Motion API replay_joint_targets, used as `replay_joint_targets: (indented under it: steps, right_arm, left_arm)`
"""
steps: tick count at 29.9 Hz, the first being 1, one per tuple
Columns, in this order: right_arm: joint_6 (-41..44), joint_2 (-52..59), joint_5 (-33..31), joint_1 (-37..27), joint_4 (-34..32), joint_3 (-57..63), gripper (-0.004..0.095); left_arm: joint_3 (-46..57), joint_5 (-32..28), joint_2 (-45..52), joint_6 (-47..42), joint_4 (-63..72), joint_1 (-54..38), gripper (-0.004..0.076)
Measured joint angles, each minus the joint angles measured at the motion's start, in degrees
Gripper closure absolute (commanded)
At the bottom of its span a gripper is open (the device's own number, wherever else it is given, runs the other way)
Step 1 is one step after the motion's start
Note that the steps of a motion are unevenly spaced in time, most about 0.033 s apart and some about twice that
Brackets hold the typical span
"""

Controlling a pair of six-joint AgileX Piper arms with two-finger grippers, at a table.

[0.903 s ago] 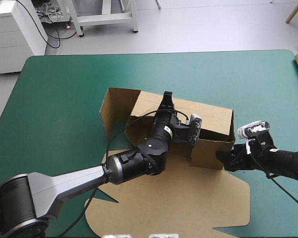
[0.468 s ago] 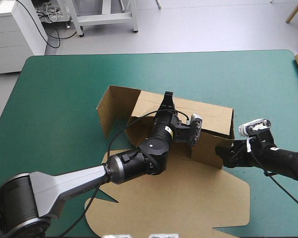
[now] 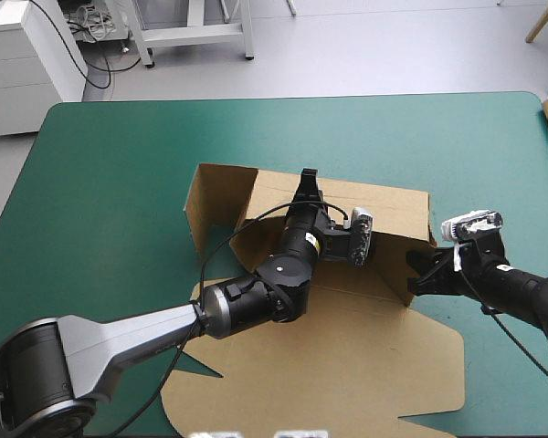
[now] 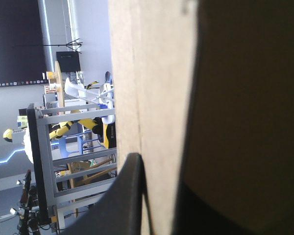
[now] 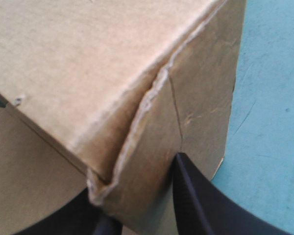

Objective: Fold the box

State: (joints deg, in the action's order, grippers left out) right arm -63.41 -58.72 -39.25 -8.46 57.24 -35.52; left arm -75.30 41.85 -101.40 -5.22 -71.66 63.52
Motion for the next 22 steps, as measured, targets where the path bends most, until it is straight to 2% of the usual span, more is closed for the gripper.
replay_joint_targets:
  steps: [6, 9, 13, 17, 22]
  right_arm:
    - [3.1, -0.6, 9.9, 7.4, -2.9, -0.4, 0.0782]
    - [6.8, -3.3, 15.1, 11.3, -6.8, -2.4, 0.0836]
    - [15.3, -8.0, 20.3, 16.1, -15.2, -6.0, 0.0907]
    - [25.3, -9.9, 23.0, 18.7, -23.1, -7.5, 0.0906]
    - [31.3, -10.0, 22.9, 19.2, -29.1, -7.8, 0.0906]
  left_arm:
    - [0.0, 0.0, -0.1, -2.4, -0.4, -0.1, 0.0731]
    - [0.0, 0.2, -0.1, -3.2, -0.5, -0.3, 0.0731]
    - [0.0, 2.2, -0.1, -6.7, -0.8, -0.5, 0.0731]
    - [0.1, 3.4, -0.1, -8.1, -0.9, -0.5, 0.0731]
    - [0.1, 3.5, -0.1, -8.3, -1.0, -0.5, 0.0731]
